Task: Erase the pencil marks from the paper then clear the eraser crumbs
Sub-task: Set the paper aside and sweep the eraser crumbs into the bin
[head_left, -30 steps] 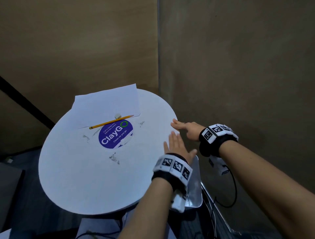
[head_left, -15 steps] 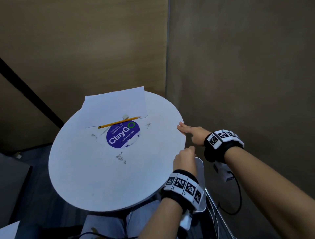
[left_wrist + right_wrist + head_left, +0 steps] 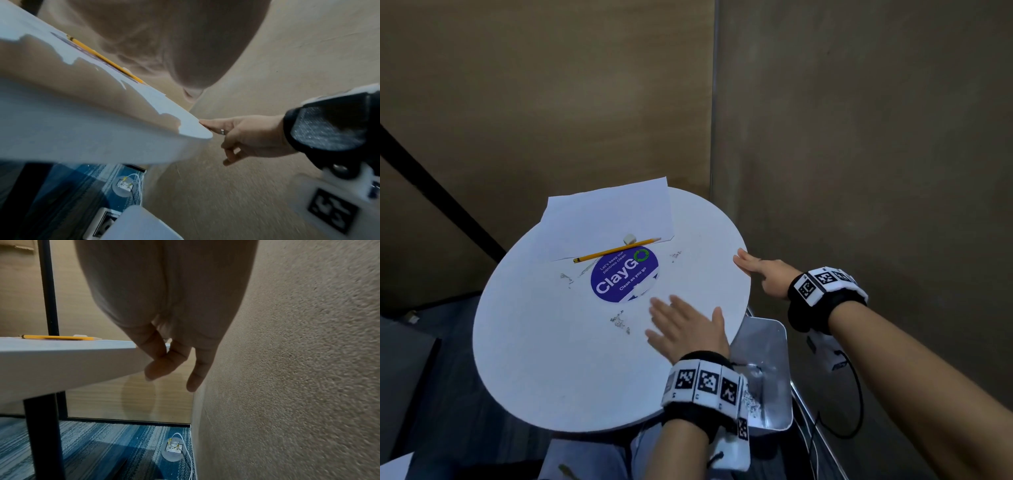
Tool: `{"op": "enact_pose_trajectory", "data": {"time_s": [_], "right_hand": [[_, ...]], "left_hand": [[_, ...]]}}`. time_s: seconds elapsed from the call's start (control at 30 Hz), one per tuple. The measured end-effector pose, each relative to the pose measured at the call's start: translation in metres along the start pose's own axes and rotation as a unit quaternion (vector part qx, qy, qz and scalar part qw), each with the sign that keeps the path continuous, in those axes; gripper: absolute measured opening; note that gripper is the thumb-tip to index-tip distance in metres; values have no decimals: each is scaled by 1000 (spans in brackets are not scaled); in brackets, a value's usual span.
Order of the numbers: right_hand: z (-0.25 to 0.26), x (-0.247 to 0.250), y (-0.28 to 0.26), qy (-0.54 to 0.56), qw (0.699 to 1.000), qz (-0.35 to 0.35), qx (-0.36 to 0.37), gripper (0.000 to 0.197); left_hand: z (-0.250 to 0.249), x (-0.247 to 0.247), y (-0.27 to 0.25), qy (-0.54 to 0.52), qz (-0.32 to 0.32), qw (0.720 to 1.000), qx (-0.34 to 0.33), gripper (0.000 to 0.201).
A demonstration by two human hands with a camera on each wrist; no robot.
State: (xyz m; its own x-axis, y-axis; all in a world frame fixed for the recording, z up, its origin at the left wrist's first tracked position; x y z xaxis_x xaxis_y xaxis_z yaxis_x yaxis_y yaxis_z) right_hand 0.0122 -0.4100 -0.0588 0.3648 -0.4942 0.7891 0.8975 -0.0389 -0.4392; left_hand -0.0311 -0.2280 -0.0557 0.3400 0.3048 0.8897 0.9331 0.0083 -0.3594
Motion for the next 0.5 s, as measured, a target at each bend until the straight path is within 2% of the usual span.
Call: {"op": "enact_pose_trajectory", "data": {"time_s": [0.07,0.13,0.23,0.27,0.33,0.37,0.43,0.5], "right_hand": [[0,1,-1,0,1000,1,2,88],[1,2,-2,-3,1000,-1,6,87],[3,2,-3,-3,1000,-5,7,85],[3,2,-3,-2,1000,-5,6,85],[3,1,-4,0,1000,-4,4,86],[4,1,-4,-1,1000,-2,3,87],[4,1,-5,-3,1000,-1,-3,90],[5,2,-6,-7,1000,-1,-6,89]], "left_hand": [[2,-17,-10,-29,39,999,2,82],[-13,-30,-26,-7,25,996,-80,88],[-44,-54,-47,44,104,977,-181,90],[-51,-58,-47,73,108,973,-189,88],[-75,-59,-47,133,77,954,-257,81],[-85,-61,-47,158,70,935,-308,77],[-98,-50,-48,109,-13,914,-391,61],[-93,-25,-41,6,-127,912,-390,22]]}}
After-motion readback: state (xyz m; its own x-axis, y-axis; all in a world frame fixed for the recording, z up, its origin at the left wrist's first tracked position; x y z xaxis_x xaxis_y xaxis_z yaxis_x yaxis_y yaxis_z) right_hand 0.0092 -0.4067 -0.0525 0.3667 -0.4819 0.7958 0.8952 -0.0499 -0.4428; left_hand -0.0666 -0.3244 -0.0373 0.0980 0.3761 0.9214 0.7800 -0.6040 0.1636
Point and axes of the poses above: each hand's wrist, its own y-axis towards the middle knuckle, its own x-axis out of the back of the hand, z = x × y, the point moved 7 cm from there along y, towards the middle knuckle, and after that the axes turned 4 degrees about -x, right-handed, at the moved point
